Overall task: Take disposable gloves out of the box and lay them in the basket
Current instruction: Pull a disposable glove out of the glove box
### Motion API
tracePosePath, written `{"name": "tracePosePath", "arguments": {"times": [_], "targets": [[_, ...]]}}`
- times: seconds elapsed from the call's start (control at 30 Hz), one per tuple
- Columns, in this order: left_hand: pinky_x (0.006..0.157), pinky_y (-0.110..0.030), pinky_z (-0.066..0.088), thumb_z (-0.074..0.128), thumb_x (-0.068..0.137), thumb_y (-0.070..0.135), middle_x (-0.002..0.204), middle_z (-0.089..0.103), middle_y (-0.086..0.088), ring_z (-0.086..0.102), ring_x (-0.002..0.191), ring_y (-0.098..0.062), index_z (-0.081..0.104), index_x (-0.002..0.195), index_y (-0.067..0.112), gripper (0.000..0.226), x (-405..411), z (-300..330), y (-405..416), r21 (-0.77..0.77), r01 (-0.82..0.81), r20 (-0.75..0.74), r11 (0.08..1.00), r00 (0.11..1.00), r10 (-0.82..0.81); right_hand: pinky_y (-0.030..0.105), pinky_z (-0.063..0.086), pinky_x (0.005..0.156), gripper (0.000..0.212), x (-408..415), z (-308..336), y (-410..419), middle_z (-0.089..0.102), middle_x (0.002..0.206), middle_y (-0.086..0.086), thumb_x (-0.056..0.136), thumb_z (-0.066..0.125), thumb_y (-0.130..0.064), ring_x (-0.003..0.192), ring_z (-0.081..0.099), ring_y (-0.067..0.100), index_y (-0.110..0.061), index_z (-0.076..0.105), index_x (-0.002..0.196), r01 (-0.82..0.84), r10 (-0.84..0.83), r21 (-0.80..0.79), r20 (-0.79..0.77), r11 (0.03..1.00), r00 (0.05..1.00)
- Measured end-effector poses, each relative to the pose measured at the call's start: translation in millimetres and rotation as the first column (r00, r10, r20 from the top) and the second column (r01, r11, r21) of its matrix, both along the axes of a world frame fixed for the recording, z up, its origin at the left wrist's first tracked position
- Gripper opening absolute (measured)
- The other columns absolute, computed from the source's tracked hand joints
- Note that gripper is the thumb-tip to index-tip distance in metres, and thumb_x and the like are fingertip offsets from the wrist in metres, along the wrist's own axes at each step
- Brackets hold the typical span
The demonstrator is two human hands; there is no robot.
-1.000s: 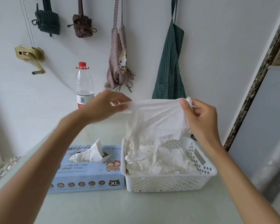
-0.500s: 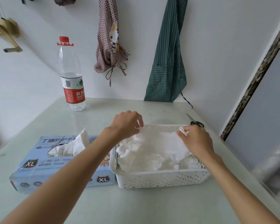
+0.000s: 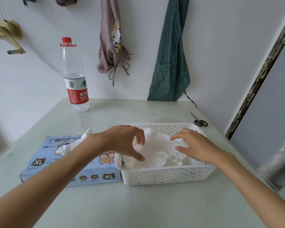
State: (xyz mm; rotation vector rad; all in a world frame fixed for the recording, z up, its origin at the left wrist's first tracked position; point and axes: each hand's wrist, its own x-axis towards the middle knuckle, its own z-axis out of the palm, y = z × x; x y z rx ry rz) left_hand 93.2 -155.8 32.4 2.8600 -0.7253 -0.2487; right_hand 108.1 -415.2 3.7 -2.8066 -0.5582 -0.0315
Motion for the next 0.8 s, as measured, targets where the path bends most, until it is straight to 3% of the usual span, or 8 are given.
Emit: {"name": "tracePosePath", "arguments": {"times": [0.07,0.2,0.37,0.43,0.53,0.6,0.67,0.8], "targets": [[0.071,-0.024,0.037,0.072,0.075,0.05,0.102,0.058,0.022,0.052,0.09,-0.004,0.053,0.108,0.032,0.043,-2,0,2,0.032,-0.02,0.018,0.999,1.0,0.019,0.026,0.035,0.097,0.041,4,-4,-4,0.043,0.133,-0.011,0.095,0.052,-0.016,0.128,0.038,0.007,-0.035,0.051,0.131,-0.029,0.021,-0.053,-0.141,0.998,0.99],[0.078,-0.027,0.048,0.071,0.08,0.026,0.094,0.068,0.019,0.062,0.083,-0.001,0.059,0.092,0.036,0.02,-1,3,11,-0.081,-0.065,-0.018,0.995,0.998,0.064,0.028,0.037,0.099,0.058,7,-5,-12,0.04,0.138,-0.006,0.092,0.046,-0.002,0.132,0.037,0.014,-0.033,0.042,0.14,-0.027,-0.011,-0.173,-0.218,0.985,0.976],[0.086,-0.028,0.049,0.071,0.082,0.028,0.099,0.069,0.019,0.062,0.093,-0.001,0.071,0.097,0.036,0.017,-5,9,14,0.047,0.004,-0.123,0.999,0.992,0.001,0.03,0.038,0.099,0.052,1,1,-13,0.039,0.144,-0.004,0.093,0.05,-0.009,0.133,0.037,0.016,-0.031,0.043,0.139,0.01,-0.065,-0.248,-0.214,0.969,0.975],[0.088,-0.025,0.045,0.066,0.087,0.033,0.103,0.069,0.018,0.061,0.095,-0.001,0.071,0.102,0.034,0.016,-6,21,16,-0.007,-0.007,-0.122,1.0,0.993,0.006,0.029,0.039,0.094,0.048,-1,8,-13,0.041,0.144,-0.007,0.092,0.054,-0.014,0.132,0.038,0.014,-0.034,0.047,0.135,0.019,-0.053,-0.207,-0.159,0.978,0.986],[0.096,-0.031,0.045,0.06,0.091,0.038,0.113,0.066,0.016,0.061,0.106,-0.005,0.067,0.111,0.033,0.023,2,30,16,-0.058,-0.023,-0.006,0.998,1.0,0.023,0.026,0.042,0.09,0.034,-4,21,-6,0.055,0.124,-0.007,0.088,0.063,-0.016,0.115,0.051,0.011,-0.037,0.061,0.114,-0.003,0.004,0.019,-0.058,1.0,0.998],[0.107,-0.037,0.036,0.054,0.092,0.046,0.14,0.049,0.01,0.044,0.129,-0.012,0.05,0.133,0.034,0.044,8,20,10,0.111,0.051,0.044,0.993,0.997,-0.056,0.023,0.047,0.081,0.019,-4,29,5,0.062,0.105,-0.004,0.083,0.072,-0.021,0.093,0.059,0.012,-0.033,0.068,0.097,-0.029,0.056,0.166,-0.16,0.986,0.985],[0.115,-0.04,0.021,0.047,0.091,0.055,0.158,0.017,0.006,0.016,0.144,-0.016,0.022,0.149,0.033,0.066,12,4,3,0.363,0.165,0.034,0.917,0.981,-0.19,0.021,0.052,0.068,0.016,-5,34,17,0.066,0.095,0.001,0.078,0.078,-0.028,0.076,0.063,0.011,-0.026,0.07,0.092,-0.025,0.109,0.212,-0.395,0.977,0.912],[0.117,-0.041,0.005,0.04,0.087,0.067,0.16,-0.005,0.006,-0.002,0.147,-0.02,-0.001,0.152,0.032,0.085,22,-4,-1,0.571,0.171,0.049,0.803,0.969,-0.242,0.017,0.05,0.061,0.034,5,28,30,0.067,0.091,0.001,0.071,0.082,-0.035,0.076,0.064,0.011,-0.021,0.067,0.098,-0.042,0.065,0.055,-0.54,0.998,0.839]]}}
